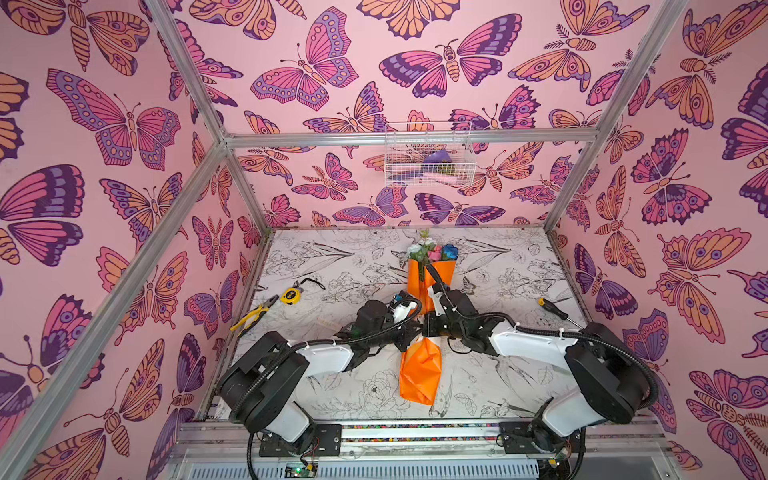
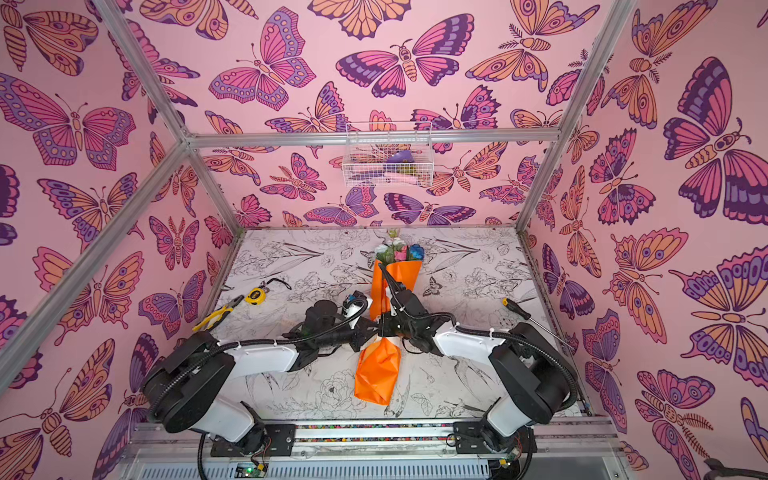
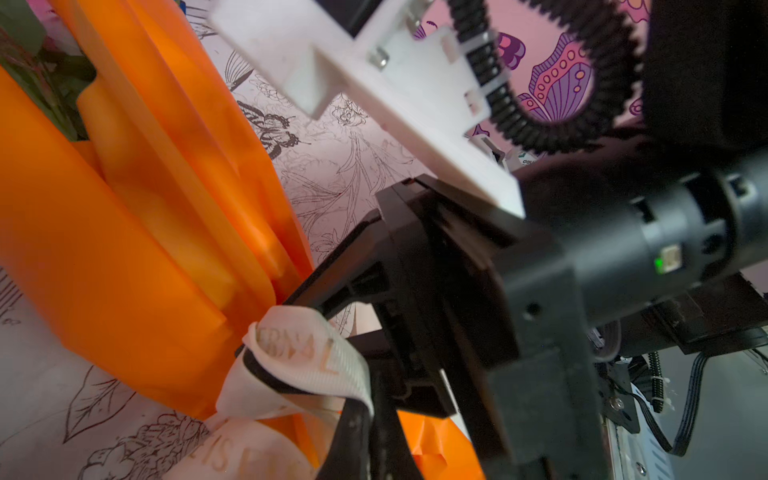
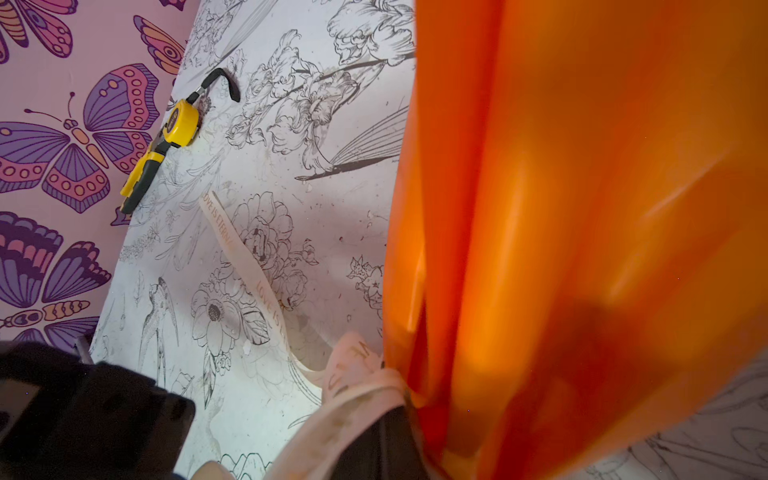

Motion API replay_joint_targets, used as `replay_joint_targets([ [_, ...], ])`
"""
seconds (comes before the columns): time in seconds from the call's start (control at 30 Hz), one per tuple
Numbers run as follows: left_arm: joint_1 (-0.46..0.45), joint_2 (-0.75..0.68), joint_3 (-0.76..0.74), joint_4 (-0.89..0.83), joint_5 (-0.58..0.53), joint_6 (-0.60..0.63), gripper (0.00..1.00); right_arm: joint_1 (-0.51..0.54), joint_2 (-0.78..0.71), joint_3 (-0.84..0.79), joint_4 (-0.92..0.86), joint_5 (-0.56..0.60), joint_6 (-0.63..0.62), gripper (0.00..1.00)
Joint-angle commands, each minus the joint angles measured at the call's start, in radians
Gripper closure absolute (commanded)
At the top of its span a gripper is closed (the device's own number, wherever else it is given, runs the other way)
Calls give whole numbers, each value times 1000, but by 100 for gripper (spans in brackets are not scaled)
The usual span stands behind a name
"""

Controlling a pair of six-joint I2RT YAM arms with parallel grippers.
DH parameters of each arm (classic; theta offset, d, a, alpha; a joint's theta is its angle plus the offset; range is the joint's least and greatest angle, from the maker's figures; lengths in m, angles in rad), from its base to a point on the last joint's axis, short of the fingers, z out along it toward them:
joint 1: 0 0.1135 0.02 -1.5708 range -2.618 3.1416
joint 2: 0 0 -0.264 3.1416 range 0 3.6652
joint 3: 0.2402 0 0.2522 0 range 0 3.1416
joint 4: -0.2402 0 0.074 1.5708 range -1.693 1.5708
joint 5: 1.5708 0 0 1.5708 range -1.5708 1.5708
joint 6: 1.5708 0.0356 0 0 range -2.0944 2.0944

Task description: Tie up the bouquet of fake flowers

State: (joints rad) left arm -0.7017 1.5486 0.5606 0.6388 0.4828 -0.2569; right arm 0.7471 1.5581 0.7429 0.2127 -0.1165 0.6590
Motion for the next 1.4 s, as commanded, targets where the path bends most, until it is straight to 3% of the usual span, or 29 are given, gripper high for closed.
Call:
replay_joint_targets([
  [0.0, -7, 48, -12, -11, 33, -24, 96, 6, 4, 4, 44, 19, 21, 100],
  [0.57, -7, 109, -4, -13, -13, -30, 100, 25, -91, -6, -101, 92, -8, 77],
  [0.8, -8, 103, -5, -14, -26, -27, 100, 27, -144, 2, -180, 127, 4, 73],
  [1.17, -12, 100, -7, -10, -34, -22, 100, 32, -179, 42, -243, 91, 42, 71],
  [1.37, -14, 105, -3, -10, -33, -21, 100, 42, -144, 69, -257, 94, 43, 52],
])
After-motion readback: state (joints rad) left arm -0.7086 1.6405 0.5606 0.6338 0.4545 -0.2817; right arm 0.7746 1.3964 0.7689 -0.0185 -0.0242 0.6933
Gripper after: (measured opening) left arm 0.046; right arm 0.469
